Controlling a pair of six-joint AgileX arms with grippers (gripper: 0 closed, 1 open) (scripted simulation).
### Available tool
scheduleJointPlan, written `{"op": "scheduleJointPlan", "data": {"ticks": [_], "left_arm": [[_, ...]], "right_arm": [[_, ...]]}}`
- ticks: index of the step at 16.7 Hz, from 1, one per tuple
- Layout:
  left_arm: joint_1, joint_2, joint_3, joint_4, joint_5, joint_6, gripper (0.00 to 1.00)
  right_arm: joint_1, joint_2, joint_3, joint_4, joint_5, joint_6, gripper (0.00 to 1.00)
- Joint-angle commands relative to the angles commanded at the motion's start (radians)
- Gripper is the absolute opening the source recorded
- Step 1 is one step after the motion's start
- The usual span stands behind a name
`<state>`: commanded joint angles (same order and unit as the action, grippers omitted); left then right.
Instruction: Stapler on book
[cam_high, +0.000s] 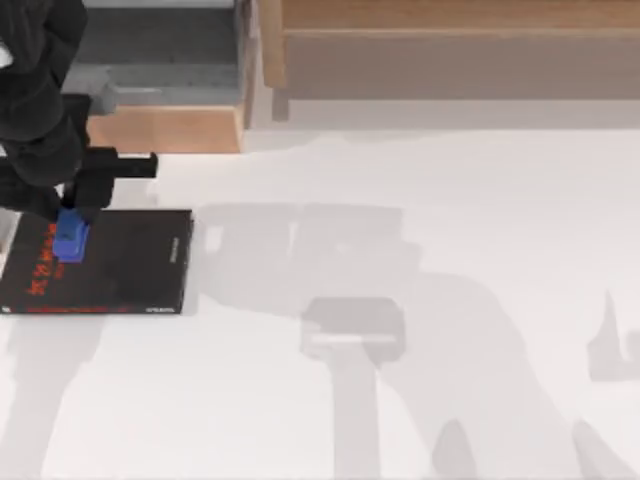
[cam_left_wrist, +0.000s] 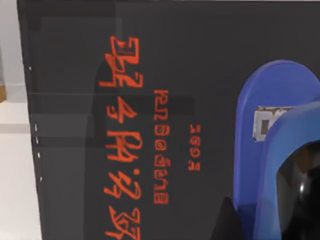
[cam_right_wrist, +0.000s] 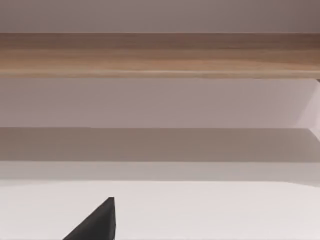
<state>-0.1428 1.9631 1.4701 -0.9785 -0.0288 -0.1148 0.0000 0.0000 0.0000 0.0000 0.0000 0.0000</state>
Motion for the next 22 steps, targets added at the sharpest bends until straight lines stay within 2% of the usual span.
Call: {"op": "scheduleJointPlan", "data": {"ticks": [5, 10, 14, 22], "left_arm": [[0.005, -0.001, -0.001, 0.002, -0.001, 0.002, 0.0], [0.003, 0.038, -0.056, 0.094, 0.0, 0.003, 0.0], [0.003, 0.043, -0.062, 0.105, 0.001, 0.004, 0.0], [0.003, 0.043, -0.062, 0.105, 0.001, 0.004, 0.6]], "right_arm": [[0.0, 0.0, 0.0, 0.0, 0.0, 0.0, 1.0], [0.0, 0.0, 0.0, 0.0, 0.0, 0.0, 1.0], [0.0, 0.0, 0.0, 0.0, 0.0, 0.0, 1.0], [0.0, 0.0, 0.0, 0.0, 0.0, 0.0, 1.0]]}}
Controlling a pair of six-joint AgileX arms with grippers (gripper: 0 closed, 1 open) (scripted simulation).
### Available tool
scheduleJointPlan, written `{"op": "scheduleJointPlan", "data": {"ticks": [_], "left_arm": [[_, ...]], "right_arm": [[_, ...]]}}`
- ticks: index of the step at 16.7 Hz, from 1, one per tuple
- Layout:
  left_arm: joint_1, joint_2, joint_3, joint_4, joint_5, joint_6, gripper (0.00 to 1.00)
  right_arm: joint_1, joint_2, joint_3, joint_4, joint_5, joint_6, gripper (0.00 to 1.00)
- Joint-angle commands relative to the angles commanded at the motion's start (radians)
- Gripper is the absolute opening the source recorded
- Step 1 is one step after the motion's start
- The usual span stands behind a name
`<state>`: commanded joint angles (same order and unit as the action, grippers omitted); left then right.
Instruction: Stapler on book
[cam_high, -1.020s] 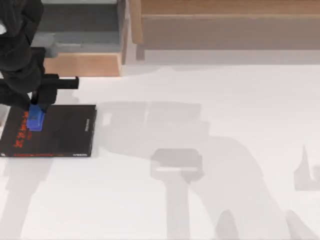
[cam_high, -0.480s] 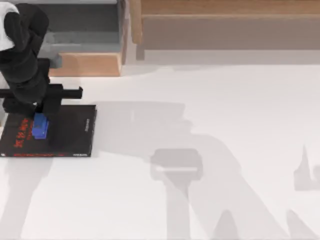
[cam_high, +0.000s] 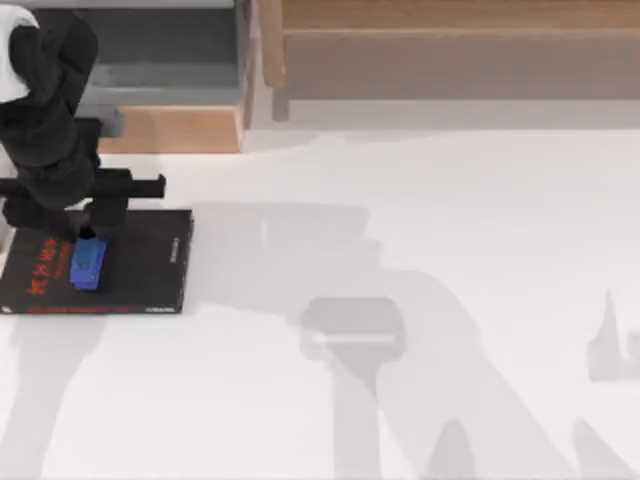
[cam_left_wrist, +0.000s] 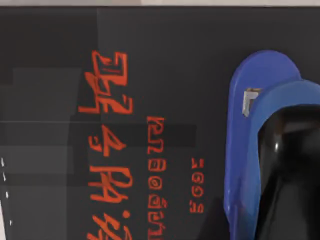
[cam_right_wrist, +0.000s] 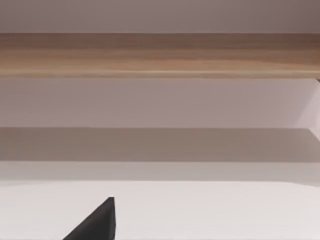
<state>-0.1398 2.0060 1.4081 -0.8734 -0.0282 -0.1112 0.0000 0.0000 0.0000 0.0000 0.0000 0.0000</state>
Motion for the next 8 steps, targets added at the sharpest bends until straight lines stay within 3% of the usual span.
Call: {"op": "scheduleJointPlan", "data": {"ticks": [5, 8], "left_arm": [[0.0, 0.0, 0.0, 0.0, 0.0, 0.0, 0.98], [0.0, 0.0, 0.0, 0.0, 0.0, 0.0, 1.0]], "right_arm": [[0.0, 0.0, 0.0, 0.0, 0.0, 0.0, 1.0], [0.0, 0.0, 0.0, 0.0, 0.0, 0.0, 1.0]]}}
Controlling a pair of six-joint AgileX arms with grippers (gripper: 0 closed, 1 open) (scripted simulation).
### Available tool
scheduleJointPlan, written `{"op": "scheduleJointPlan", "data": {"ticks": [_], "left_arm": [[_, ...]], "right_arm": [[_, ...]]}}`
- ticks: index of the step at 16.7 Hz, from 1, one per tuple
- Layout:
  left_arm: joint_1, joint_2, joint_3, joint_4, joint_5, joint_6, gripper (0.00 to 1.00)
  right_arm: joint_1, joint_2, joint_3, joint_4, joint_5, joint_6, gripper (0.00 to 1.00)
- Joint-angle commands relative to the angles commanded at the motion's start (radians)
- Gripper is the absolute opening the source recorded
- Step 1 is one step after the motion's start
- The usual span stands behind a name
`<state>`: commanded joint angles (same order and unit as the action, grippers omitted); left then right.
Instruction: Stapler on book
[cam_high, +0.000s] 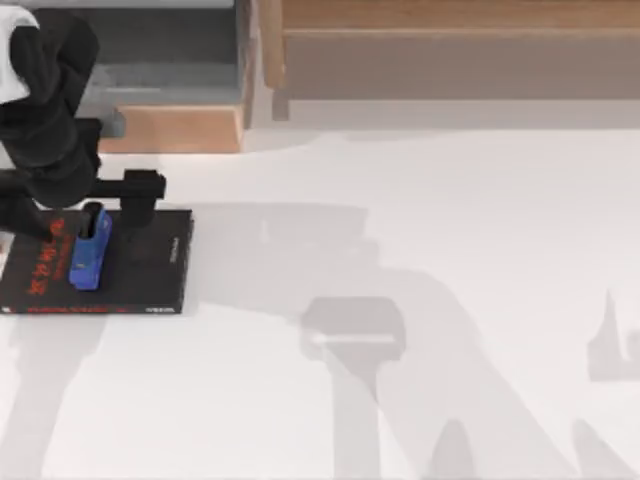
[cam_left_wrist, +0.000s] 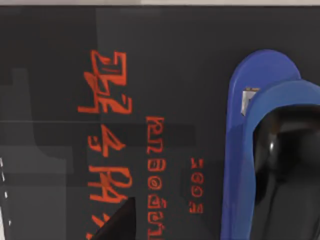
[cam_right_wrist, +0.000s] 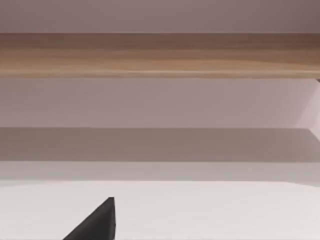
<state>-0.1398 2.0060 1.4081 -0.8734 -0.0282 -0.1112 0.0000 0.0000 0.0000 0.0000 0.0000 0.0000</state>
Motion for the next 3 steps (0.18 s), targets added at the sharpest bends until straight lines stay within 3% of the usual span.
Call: {"op": "scheduleJointPlan", "data": {"ticks": [3], "left_arm": [[0.0, 0.0, 0.0, 0.0, 0.0, 0.0, 1.0]], "right_arm": [[0.0, 0.0, 0.0, 0.0, 0.0, 0.0, 1.0]]}}
